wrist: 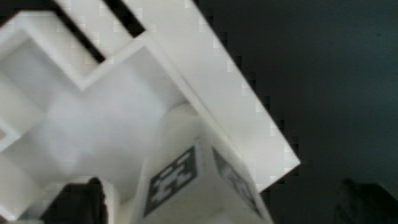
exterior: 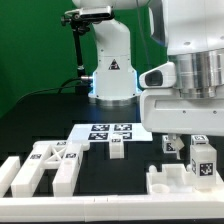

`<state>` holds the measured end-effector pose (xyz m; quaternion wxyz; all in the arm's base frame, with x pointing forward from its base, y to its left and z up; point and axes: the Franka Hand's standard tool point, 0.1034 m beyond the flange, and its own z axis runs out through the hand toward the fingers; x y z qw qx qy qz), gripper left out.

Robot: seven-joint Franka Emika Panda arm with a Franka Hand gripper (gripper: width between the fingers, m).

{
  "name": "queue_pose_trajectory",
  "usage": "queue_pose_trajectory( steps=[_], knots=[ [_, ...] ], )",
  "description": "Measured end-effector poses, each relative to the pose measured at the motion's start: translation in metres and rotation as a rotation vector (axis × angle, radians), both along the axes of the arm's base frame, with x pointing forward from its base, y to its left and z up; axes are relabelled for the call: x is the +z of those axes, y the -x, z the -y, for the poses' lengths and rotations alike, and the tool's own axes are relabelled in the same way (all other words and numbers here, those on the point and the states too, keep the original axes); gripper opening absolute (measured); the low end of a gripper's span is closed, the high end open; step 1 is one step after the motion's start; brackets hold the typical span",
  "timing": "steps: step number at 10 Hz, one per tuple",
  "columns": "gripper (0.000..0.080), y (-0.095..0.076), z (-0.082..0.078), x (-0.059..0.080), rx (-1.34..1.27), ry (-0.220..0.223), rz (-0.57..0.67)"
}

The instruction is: Assemble chair

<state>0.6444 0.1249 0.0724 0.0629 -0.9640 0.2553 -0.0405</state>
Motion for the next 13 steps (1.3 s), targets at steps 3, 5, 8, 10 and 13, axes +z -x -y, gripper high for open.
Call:
queue_pose_trajectory(
  steps=[3, 5, 8, 10, 13],
  knots=[
    [0.0648, -0.008, 0.003, 0.001, 0.514, 0.119, 0.091],
    [0.0558, -0.008, 0.002, 0.000, 0.463, 0.107, 0.091],
    [0.0353, -0.008, 0.004, 0.000, 0.286, 0.080, 0.077],
    [0.0289, -0.008, 0.006, -0.001, 0.043, 0.051, 0.055],
    [0.0289, -0.007, 0.011, -0.002, -0.423, -0.016, 0.012]
  ],
)
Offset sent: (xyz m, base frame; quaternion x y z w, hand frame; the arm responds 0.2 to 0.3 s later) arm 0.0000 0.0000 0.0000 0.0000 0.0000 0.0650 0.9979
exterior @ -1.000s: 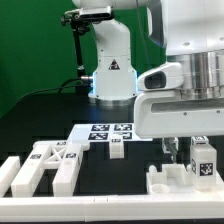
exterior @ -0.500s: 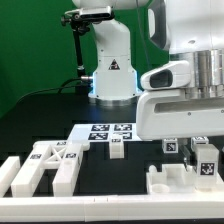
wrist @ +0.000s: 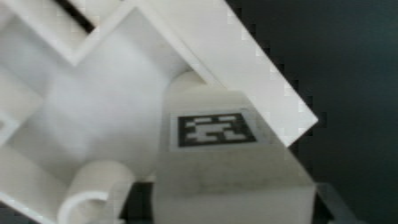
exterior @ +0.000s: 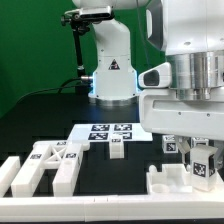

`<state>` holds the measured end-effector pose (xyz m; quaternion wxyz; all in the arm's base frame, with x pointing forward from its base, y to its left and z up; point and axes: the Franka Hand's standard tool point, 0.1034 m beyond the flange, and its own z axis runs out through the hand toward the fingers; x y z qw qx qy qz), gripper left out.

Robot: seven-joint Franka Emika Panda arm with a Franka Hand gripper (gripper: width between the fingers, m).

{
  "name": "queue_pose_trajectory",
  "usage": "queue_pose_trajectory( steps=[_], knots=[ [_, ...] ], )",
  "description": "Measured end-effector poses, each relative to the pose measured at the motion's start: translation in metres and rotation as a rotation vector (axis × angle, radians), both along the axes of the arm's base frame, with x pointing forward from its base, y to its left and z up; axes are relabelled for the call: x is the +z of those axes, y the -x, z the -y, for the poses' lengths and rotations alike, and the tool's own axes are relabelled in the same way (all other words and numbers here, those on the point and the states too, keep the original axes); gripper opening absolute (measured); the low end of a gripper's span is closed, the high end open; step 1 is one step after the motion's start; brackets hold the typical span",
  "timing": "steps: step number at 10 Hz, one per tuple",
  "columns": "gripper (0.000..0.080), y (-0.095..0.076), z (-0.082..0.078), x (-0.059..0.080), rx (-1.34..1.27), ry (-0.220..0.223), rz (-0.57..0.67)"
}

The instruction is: Assemble chair

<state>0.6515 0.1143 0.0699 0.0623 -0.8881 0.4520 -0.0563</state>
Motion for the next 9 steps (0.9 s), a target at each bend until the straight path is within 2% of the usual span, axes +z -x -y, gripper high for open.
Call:
queue_pose_trajectory(
  steps=[1, 2, 3, 4, 5, 6, 7, 8, 9],
  knots=[
    [0.0289, 0.0005, 0.0028, -0.0005, -0.175, -0.053, -0.016],
    [0.0291, 0.0016, 0.0052, -0.0006, -0.366, -0.127, -0.035],
    [0.0291, 0.0023, 0.0049, -0.0005, -0.414, -0.141, -0.041],
    [0.0291, 0.0022, 0.0047, -0.0007, -0.395, -0.138, -0.039],
    [0.0386, 0.0024, 0.0045, -0.0010, -0.380, -0.136, -0.038],
    [0.0558, 0.0026, 0.0034, -0.0010, -0.375, -0.135, -0.038],
    [0.0558, 0.0045, -0.0010, -0.0009, -0.210, -0.093, -0.038],
    [0.0635, 0.0035, -0.0035, 0.0011, -0.038, -0.064, -0.021],
    [0.0646, 0.0024, -0.0031, 0.0027, 0.184, -0.031, 0.001]
  ],
)
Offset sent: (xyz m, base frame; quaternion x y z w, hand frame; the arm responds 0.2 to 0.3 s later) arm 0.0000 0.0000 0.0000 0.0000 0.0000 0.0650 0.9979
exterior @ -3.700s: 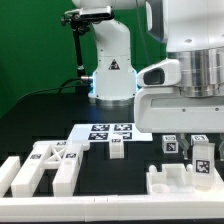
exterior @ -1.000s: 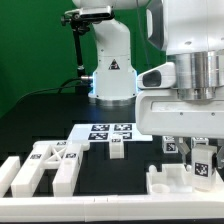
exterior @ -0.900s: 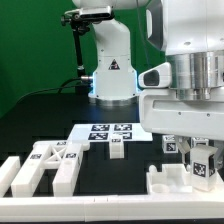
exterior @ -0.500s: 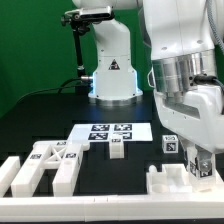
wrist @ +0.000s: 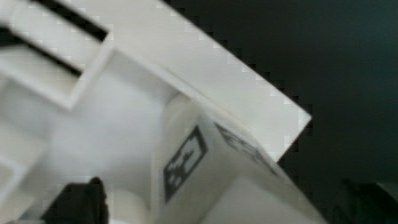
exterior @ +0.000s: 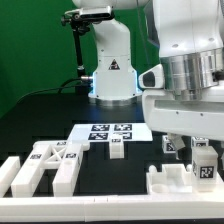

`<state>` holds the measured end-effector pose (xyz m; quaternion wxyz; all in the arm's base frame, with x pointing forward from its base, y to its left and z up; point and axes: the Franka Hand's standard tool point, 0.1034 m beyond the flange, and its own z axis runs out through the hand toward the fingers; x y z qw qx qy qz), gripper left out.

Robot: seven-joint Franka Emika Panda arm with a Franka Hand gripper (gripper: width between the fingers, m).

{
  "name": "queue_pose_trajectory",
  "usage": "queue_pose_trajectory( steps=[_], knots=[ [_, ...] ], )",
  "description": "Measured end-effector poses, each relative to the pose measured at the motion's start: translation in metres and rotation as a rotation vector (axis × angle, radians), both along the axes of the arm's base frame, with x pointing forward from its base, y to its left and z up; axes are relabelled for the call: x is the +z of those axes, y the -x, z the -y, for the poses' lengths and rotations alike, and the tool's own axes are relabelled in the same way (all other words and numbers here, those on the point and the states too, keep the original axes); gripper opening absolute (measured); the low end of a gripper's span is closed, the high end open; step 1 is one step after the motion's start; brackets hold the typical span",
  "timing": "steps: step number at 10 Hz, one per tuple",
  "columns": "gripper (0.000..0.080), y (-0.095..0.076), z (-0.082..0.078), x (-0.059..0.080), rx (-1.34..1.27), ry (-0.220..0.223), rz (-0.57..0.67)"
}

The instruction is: Assemble chair

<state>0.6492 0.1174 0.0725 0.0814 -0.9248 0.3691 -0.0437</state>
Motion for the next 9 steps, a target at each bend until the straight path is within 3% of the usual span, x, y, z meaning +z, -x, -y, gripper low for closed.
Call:
queue_pose_trajectory(
  steps=[4, 5, 6, 7, 8, 9],
  knots=[
    [0.0648, 0.0005, 0.0003, -0.0016, 0.302, 0.050, 0.033],
    [0.0648, -0.0017, -0.0025, -0.0030, 0.571, 0.137, 0.067],
    [0.0648, -0.0012, -0.0095, -0.0023, 0.654, 0.167, 0.070],
    [0.0580, -0.0011, -0.0087, -0.0026, 0.602, 0.153, 0.066],
    [0.0580, -0.0014, -0.0075, -0.0026, 0.600, 0.154, 0.066],
    [0.0440, -0.0012, -0.0081, -0.0026, 0.568, 0.149, 0.063]
  ],
)
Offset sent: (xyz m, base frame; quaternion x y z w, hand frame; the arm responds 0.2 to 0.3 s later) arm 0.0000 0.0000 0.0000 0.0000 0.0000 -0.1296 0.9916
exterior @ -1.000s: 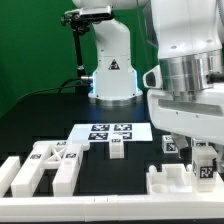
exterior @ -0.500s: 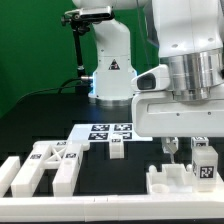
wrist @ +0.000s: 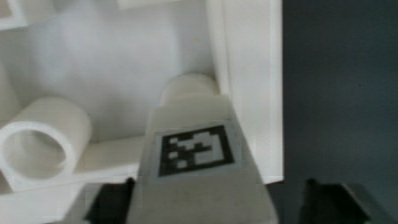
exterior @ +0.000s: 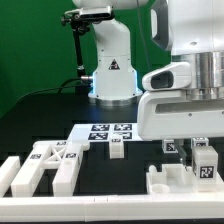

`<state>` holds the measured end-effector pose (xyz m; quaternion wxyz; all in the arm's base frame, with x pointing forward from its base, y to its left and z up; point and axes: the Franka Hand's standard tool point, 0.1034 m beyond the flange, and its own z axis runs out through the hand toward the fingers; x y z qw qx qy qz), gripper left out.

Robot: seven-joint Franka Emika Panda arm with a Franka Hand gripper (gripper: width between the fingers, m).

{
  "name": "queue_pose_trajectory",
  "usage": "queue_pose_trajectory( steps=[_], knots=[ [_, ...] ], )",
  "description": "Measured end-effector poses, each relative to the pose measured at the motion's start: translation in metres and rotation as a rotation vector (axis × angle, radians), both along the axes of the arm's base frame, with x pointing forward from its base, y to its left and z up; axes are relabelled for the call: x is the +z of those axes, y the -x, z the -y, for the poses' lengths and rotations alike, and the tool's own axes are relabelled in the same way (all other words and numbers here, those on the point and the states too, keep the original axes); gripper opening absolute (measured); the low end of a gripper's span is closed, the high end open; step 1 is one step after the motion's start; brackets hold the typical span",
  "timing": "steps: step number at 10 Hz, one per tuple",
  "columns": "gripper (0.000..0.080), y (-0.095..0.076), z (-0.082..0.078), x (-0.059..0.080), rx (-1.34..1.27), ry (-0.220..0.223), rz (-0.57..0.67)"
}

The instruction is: Assemble chair

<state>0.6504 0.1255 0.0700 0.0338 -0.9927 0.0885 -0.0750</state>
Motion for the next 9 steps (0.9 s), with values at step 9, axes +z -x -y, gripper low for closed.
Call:
queue_pose_trajectory(
  steps=[9],
  knots=[
    [0.0292, 0.0037, 0.0010, -0.0035, -1.189, -0.238, -0.090]
  ],
)
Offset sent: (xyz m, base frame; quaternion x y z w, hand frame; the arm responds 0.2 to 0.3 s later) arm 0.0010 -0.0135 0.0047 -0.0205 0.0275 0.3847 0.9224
